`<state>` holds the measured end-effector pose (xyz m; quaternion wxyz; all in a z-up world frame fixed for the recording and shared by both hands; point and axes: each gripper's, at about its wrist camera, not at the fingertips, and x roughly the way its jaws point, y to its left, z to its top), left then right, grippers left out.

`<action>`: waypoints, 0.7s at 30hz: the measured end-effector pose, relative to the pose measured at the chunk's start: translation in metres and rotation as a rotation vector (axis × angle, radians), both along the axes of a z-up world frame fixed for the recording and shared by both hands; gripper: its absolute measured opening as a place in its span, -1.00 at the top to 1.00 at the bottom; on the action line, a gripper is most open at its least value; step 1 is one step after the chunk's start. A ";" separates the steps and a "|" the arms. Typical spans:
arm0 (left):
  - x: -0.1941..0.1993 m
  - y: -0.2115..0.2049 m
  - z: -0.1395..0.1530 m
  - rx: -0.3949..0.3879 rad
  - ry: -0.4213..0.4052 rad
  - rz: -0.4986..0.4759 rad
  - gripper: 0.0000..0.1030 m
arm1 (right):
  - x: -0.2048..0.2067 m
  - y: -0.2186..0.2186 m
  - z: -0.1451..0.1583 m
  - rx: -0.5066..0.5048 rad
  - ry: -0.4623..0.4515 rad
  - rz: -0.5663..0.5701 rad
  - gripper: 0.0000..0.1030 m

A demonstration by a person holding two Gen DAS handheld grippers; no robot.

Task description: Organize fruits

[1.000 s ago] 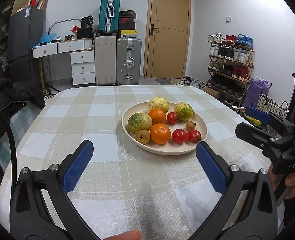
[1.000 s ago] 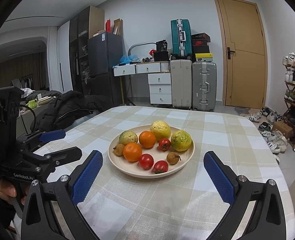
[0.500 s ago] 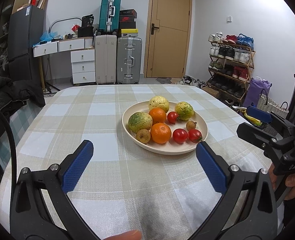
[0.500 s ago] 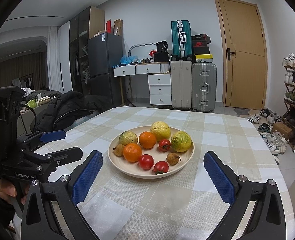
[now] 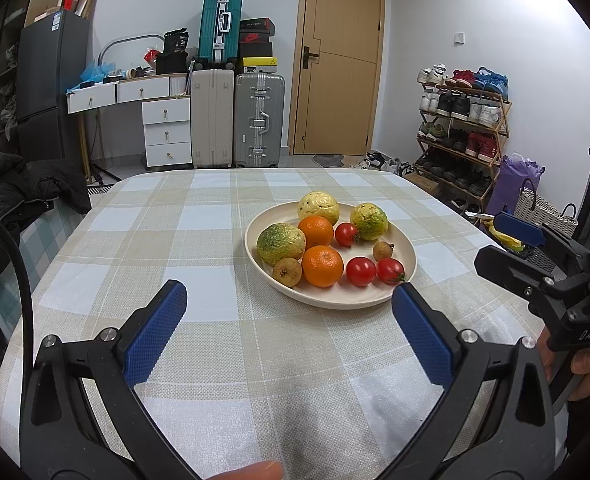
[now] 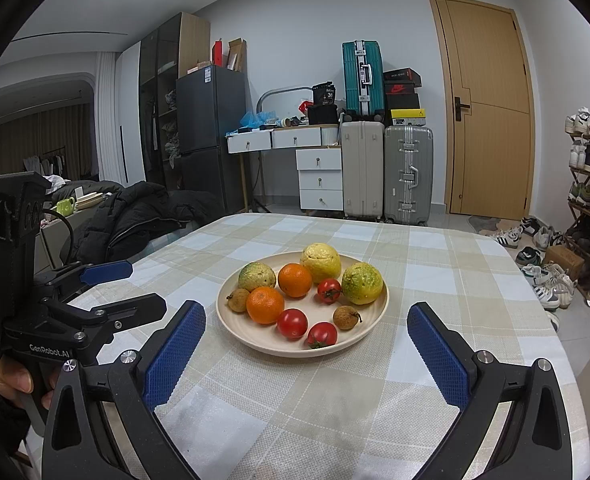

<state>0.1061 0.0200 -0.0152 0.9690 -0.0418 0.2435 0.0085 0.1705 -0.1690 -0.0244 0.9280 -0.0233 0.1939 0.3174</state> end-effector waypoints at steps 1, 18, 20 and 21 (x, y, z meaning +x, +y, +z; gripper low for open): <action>0.000 0.000 0.000 0.000 0.000 0.001 -0.99 | 0.000 0.000 0.000 0.000 0.000 0.000 -1.00; 0.001 0.001 -0.001 0.000 0.001 -0.003 -0.99 | 0.000 0.000 0.000 -0.001 -0.001 0.000 -1.00; 0.001 0.001 -0.002 0.000 -0.002 0.000 -0.99 | 0.000 0.000 0.000 -0.001 -0.002 0.001 -1.00; 0.002 0.001 -0.003 0.001 -0.002 -0.002 -0.99 | 0.000 0.000 0.000 -0.001 -0.001 0.001 -1.00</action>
